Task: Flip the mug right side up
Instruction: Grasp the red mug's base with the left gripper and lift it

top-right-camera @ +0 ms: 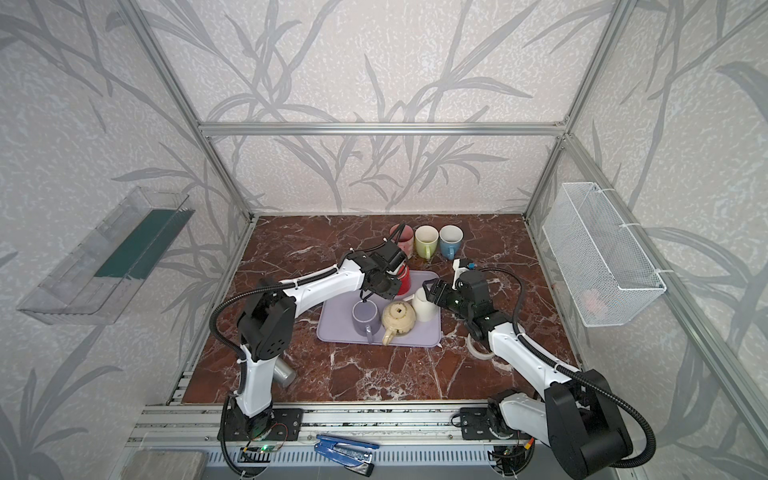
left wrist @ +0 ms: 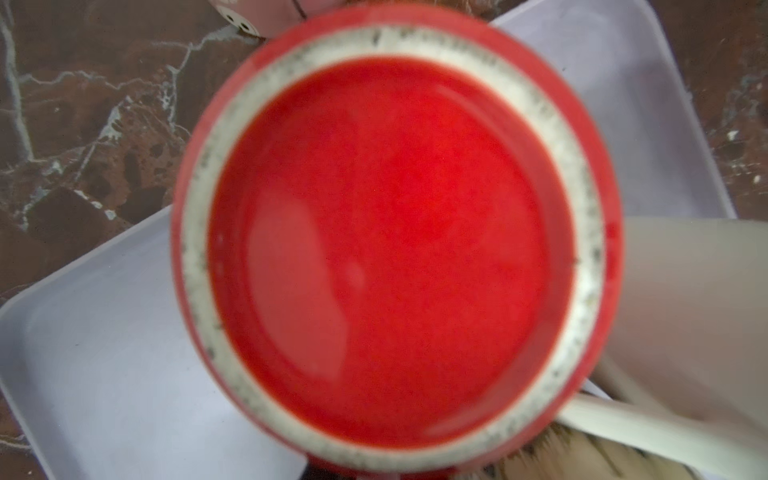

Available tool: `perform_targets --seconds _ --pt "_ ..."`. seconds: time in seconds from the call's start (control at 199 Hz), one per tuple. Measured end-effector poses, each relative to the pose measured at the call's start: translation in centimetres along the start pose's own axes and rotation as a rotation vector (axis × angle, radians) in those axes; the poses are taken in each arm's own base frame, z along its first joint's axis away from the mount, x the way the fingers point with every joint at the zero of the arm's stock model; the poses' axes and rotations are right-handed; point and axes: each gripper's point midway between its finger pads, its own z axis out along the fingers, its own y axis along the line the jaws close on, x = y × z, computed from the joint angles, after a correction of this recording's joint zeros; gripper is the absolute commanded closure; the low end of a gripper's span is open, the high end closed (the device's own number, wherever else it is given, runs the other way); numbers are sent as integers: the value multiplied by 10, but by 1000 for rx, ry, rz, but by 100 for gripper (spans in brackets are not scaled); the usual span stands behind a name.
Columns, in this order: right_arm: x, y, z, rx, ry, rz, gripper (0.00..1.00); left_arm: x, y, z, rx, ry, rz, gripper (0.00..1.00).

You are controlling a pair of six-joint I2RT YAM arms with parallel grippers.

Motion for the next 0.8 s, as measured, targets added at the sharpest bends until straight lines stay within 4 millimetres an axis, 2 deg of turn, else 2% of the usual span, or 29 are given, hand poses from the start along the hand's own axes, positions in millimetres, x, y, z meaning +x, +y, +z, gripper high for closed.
perform_targets --seconds 0.346,0.562,0.803 --pt "3 11 0 -74 4 -24 24 -16 6 -57 21 -116 -15 100" --pt "3 21 -5 -136 -9 -53 24 -4 11 -81 39 -148 -34 100" --pt "-4 47 -14 -263 -42 -94 25 18 22 -120 100 -231 -101 100"
